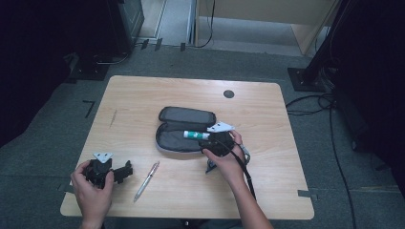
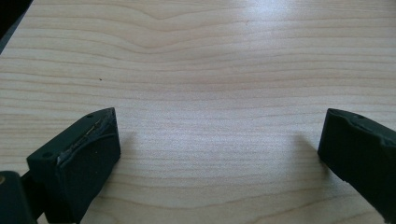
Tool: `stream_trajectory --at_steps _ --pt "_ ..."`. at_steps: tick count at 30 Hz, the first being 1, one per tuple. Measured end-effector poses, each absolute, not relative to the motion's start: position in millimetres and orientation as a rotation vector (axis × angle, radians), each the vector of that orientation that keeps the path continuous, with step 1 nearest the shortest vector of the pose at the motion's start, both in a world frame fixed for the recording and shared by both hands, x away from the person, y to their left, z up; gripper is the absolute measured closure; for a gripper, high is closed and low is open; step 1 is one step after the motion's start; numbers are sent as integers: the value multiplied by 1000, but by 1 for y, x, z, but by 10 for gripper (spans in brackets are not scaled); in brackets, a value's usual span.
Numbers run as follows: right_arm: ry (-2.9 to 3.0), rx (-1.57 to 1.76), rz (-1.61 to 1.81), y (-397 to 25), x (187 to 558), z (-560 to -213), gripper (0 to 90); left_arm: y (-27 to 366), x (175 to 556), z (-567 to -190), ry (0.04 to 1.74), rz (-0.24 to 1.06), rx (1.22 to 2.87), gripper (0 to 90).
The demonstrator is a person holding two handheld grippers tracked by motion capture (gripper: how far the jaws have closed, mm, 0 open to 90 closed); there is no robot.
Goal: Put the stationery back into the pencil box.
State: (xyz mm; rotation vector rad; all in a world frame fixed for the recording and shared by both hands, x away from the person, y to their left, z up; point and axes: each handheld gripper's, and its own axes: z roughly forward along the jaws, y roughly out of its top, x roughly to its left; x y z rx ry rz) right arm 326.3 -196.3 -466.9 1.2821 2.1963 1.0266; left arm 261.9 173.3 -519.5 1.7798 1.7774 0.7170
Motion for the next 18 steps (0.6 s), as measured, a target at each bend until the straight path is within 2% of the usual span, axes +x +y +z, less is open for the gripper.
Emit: stream_trajectory --at_steps 7,10,18 --pt "2104 1342 971 -202 309 -463 181 173 262 -519 1777 717 1782 0" --pt "2083 1383 953 -206 304 -464 153 173 262 -519 1777 717 1782 0" --pt "2011 1542 937 -217 293 -467 147 173 262 -519 1777 717 1782 0"
